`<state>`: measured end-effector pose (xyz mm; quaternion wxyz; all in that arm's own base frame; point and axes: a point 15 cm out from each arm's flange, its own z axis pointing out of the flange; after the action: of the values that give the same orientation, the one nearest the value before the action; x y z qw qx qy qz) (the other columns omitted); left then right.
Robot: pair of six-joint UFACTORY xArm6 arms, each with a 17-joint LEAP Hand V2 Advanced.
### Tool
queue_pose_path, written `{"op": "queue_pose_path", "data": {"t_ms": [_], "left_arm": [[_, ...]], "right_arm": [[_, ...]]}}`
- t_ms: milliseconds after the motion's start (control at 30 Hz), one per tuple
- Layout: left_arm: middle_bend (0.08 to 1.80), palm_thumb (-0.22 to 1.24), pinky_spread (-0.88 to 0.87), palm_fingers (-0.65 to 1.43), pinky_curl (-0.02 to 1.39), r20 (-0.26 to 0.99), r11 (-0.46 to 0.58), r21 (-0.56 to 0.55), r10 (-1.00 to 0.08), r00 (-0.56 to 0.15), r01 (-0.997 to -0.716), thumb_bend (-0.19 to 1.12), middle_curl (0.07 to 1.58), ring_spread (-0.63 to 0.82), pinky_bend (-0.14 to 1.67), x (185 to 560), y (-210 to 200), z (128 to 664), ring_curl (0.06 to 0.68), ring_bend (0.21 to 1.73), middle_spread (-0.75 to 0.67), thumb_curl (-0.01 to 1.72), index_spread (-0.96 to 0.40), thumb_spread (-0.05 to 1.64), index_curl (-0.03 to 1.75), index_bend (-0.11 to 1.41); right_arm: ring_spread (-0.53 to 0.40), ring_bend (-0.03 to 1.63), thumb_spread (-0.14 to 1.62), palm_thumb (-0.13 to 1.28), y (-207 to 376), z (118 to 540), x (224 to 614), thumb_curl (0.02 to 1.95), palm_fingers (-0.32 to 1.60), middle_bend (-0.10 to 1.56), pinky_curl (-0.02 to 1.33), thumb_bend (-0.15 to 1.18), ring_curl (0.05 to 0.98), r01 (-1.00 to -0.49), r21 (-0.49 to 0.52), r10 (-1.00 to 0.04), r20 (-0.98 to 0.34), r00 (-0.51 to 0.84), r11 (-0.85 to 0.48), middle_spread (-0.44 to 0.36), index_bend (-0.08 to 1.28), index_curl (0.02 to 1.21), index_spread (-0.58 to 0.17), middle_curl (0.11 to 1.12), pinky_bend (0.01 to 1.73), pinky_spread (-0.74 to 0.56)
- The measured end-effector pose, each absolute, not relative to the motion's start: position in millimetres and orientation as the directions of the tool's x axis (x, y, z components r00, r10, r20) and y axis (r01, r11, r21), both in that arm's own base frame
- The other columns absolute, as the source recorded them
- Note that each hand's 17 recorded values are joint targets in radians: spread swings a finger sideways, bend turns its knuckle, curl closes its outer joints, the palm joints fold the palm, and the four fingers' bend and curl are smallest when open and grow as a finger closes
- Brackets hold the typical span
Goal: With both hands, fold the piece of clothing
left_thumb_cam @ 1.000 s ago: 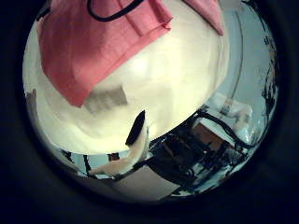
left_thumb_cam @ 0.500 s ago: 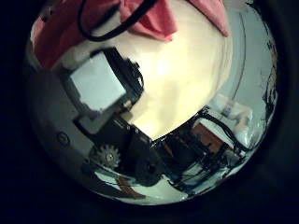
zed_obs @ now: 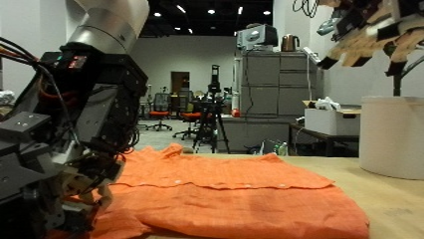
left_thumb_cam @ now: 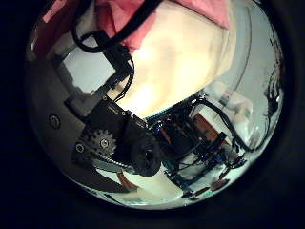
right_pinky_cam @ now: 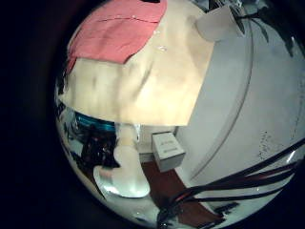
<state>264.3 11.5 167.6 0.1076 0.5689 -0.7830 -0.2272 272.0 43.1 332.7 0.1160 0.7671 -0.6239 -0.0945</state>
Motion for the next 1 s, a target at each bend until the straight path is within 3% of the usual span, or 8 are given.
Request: {"op": "queue_pose_path", "data": {"t_ms": [67,233,333,500,633,1000], "left_arm": [[0.85,0.96,-0.68,0.97,0.59,-0.090,0.248,0.479,-0.941,-0.328,-0.842,0.00,1.04,-0.47,1.13,263.3,11.7,169.6,0.559,1.33,-0.57,0.61,-0.61,0.92,0.85,0.50],[0.85,0.96,-0.67,0.95,0.59,-0.087,0.242,0.482,-0.943,-0.320,-0.842,-0.01,1.11,-0.46,1.15,259.9,12.1,173.0,0.560,1.36,-0.59,0.64,-0.65,0.92,0.95,0.48],[0.84,0.96,-0.67,0.94,0.60,-0.081,0.244,0.476,-0.945,-0.318,-0.845,-0.01,1.14,-0.46,1.17,259.7,8.9,176.5,0.560,1.37,-0.60,0.66,-0.66,0.92,1.01,0.46],[0.84,0.96,-0.67,0.94,0.60,-0.077,0.248,0.463,-0.945,-0.318,-0.851,-0.01,1.18,-0.45,1.18,264.0,4.3,180.4,0.557,1.39,-0.61,0.68,-0.68,0.92,1.10,0.42],[0.83,0.95,-0.66,0.93,0.59,-0.077,0.248,0.460,-0.945,-0.317,-0.852,-0.01,1.21,-0.45,1.18,264.5,1.9,181.9,0.553,1.39,-0.62,0.69,-0.69,0.92,1.16,0.40],[0.79,0.95,-0.66,0.94,0.59,-0.075,0.249,0.453,-0.946,-0.315,-0.856,-0.01,1.26,-0.45,1.18,265.2,-3.5,184.8,0.545,1.39,-0.63,0.72,-0.70,0.93,1.28,0.32]], "right_arm": [[0.200,0.32,1.37,0.63,38.3,320.5,276.4,0.27,0.24,0.27,0.33,-0.01,0.173,-0.921,0.334,-0.975,0.019,0.220,-0.201,0.120,0.18,0.32,-0.304,0.34,0.32,0.18],[0.137,0.41,1.35,0.64,42.2,288.7,266.1,0.28,0.25,0.24,0.33,-0.01,0.215,-0.888,0.398,-0.965,0.020,0.260,-0.231,0.080,0.15,0.30,-0.297,0.34,0.31,0.13],[0.120,0.41,1.34,0.63,42.0,255.9,256.4,0.28,0.24,0.24,0.32,-0.01,0.219,-0.874,0.423,-0.963,0.014,0.271,-0.240,0.059,0.15,0.29,-0.296,0.34,0.32,0.14],[0.123,0.40,1.24,0.58,48.0,231.5,279.9,0.28,0.21,0.24,0.32,-0.03,0.219,-0.895,0.359,-0.958,0.013,0.288,-0.264,0.038,0.15,0.29,-0.295,0.35,0.33,0.15],[0.127,0.40,1.18,0.56,51.0,207.8,286.3,0.29,0.20,0.24,0.32,-0.03,0.223,-0.889,0.369,-0.955,0.010,0.296,-0.271,0.031,0.15,0.28,-0.287,0.35,0.33,0.17],[0.121,0.41,1.11,0.57,62.3,179.2,298.6,0.31,0.21,0.24,0.31,-0.02,0.232,-0.885,0.366,-0.949,0.013,0.313,-0.287,0.018,0.15,0.28,-0.279,0.36,0.33,0.19]]}}
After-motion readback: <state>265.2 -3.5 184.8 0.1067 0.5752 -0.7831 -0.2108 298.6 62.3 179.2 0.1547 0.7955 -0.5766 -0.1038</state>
